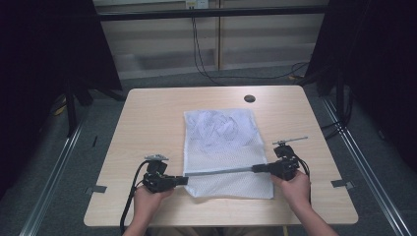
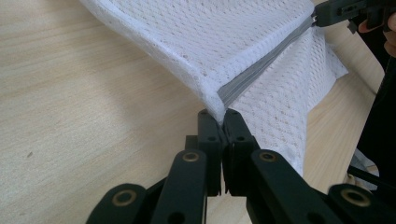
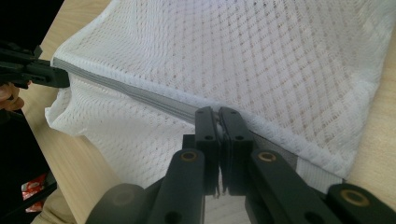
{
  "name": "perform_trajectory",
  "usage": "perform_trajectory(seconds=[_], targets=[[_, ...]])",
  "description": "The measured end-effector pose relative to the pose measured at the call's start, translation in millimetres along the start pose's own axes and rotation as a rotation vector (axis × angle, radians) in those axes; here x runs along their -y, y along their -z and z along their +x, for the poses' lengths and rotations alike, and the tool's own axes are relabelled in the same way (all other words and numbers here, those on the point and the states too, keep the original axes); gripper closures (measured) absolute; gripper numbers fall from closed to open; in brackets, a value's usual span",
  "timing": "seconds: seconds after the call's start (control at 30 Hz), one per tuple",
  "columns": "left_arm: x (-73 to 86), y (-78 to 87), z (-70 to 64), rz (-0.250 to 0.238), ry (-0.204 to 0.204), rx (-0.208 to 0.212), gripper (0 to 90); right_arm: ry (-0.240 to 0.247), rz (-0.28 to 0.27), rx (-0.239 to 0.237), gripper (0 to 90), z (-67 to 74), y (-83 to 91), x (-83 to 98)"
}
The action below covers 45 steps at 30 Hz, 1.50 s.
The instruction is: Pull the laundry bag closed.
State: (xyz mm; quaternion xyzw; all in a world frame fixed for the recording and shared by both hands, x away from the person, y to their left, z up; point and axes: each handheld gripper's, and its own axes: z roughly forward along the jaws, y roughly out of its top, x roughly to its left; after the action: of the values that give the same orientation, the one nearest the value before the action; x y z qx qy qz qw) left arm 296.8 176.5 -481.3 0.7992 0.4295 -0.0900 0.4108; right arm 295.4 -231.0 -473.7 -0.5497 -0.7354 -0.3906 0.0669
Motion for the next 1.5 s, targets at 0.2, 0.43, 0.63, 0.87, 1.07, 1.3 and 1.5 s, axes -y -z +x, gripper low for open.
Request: perform_trajectory(seconds=[0.2,0.43,0.63,0.87,1.07,1.3,1.5], targets=[[0.0,-1.2,-0.7,-0.001,0.006,0.006,87.9,0.006,0.002,0.004,87.3,0.2,1.6,-0.3],[0.0,-1.4,-0.7,0.003,0.002,0.001,87.9,-0.002,0.002,0.004,87.4,-0.2,1.7,0.8],[0.1,-1.7,-0.8,0.004,0.004,0.004,87.9,-0.003,0.000,0.001,87.3,-0.4,2.3,1.1],[0.4,-1.7,-0.1,0.007,0.004,-0.001,87.9,-0.003,-0.003,0.008,87.4,-2.9,4.3,2.2],[0.2,-1.5,-0.7,0.005,0.006,0.001,87.9,-0.009,-0.008,0.009,87.4,-4.5,6.3,2.7],[0.4,-2.1,-0.8,0.006,0.007,0.001,88.0,-0.004,-0.006,0.010,87.4,-4.9,6.5,3.3],[0.4,-2.0,-0.7,0.011,0.008,0.001,88.0,-0.001,-0.003,0.011,87.4,-4.6,6.5,4.0]])
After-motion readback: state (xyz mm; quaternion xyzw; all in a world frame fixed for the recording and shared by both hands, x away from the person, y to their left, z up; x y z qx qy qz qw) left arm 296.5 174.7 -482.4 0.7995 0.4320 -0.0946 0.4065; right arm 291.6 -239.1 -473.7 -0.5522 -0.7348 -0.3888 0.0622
